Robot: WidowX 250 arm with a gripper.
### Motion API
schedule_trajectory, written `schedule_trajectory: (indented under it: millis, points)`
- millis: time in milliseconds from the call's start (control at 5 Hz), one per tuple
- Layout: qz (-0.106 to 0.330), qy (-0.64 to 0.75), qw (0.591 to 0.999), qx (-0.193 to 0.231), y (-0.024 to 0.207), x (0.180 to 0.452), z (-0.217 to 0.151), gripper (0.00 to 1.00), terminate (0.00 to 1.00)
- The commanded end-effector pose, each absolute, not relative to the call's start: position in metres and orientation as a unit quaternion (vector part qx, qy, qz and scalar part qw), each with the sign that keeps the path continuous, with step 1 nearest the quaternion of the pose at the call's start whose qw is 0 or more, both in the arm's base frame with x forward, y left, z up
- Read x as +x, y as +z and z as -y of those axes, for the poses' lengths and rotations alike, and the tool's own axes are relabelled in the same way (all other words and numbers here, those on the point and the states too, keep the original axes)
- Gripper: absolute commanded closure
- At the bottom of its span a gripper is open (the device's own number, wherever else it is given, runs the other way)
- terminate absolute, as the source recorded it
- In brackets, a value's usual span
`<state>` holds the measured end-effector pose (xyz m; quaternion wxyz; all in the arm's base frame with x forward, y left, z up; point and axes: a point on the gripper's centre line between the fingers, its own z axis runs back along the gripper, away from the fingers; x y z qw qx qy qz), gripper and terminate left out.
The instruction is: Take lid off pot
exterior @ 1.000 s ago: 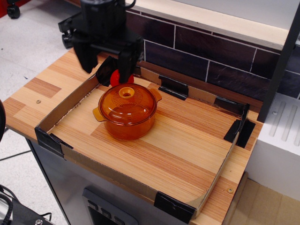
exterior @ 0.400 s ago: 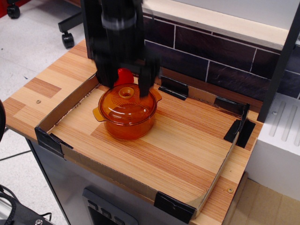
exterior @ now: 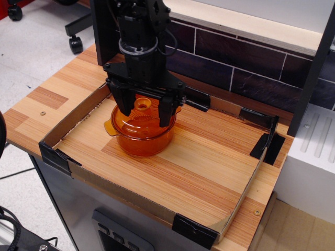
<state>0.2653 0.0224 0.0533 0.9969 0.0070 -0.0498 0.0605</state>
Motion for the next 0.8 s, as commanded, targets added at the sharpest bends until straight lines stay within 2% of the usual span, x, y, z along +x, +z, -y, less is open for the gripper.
schedule_trajectory:
  millis: [0,400,600]
  points:
    - [0.054,0.074,0.996,0.008,0.058,0.27,-0.023,1.0,0.0]
    - [0.075,0.093,0.992,0.035,0.064,0.274,-0.029,1.0,0.0]
    - [0.085,0.111,0.989,0.039,0.079,0.278,-0.033,1.0,0.0]
